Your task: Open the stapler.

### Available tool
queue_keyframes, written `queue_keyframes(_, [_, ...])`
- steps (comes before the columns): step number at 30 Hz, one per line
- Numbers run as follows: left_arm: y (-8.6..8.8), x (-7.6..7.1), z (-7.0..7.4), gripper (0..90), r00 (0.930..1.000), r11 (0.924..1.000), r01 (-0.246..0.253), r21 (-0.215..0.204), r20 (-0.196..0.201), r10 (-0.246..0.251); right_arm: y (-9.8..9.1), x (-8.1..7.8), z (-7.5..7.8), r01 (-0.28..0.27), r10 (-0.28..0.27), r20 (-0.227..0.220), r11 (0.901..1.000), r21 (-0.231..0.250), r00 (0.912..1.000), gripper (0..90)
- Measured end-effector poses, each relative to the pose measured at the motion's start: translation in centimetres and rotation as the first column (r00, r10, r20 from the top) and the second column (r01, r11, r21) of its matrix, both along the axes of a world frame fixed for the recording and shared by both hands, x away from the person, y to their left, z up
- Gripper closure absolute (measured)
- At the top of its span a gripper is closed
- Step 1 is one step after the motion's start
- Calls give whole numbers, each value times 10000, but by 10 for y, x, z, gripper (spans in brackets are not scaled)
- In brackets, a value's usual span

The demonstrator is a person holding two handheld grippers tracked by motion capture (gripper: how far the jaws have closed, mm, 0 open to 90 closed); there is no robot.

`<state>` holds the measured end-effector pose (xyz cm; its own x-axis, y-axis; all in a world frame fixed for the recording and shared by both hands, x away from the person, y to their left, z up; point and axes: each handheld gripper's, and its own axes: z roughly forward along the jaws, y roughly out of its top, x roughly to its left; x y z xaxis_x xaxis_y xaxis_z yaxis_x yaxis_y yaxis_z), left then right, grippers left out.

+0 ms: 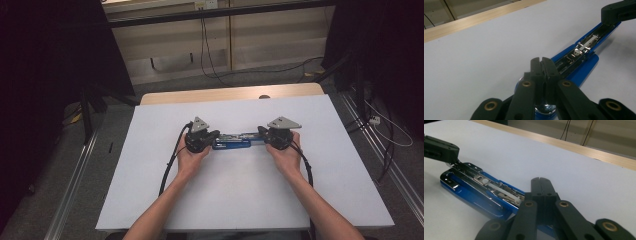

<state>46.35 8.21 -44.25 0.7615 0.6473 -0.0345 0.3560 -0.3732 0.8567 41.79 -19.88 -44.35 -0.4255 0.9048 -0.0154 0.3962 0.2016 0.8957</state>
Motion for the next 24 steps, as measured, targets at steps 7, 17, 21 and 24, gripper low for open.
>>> queue_keyframes(7, [0,-4,9,796,9997,9987,229,-456,108,-224,-3,-1,5,-149,142,212,9994,326,9997,899])
queue_keyframes(17, [10,-8,13,512,9998,9978,-49,-662,-183,37,-7,-4,11,-257,232,386,9975,656,9990,749])
queue_keyframes(21, [10,-12,17,372,9999,9986,-38,-530,-102,33,-8,-5,12,-387,352,419,9956,854,9985,634])
queue_keyframes(24, [11,-14,18,253,9998,9988,-118,-477,-141,111,-8,-6,13,-393,352,475,9953,880,9983,540])
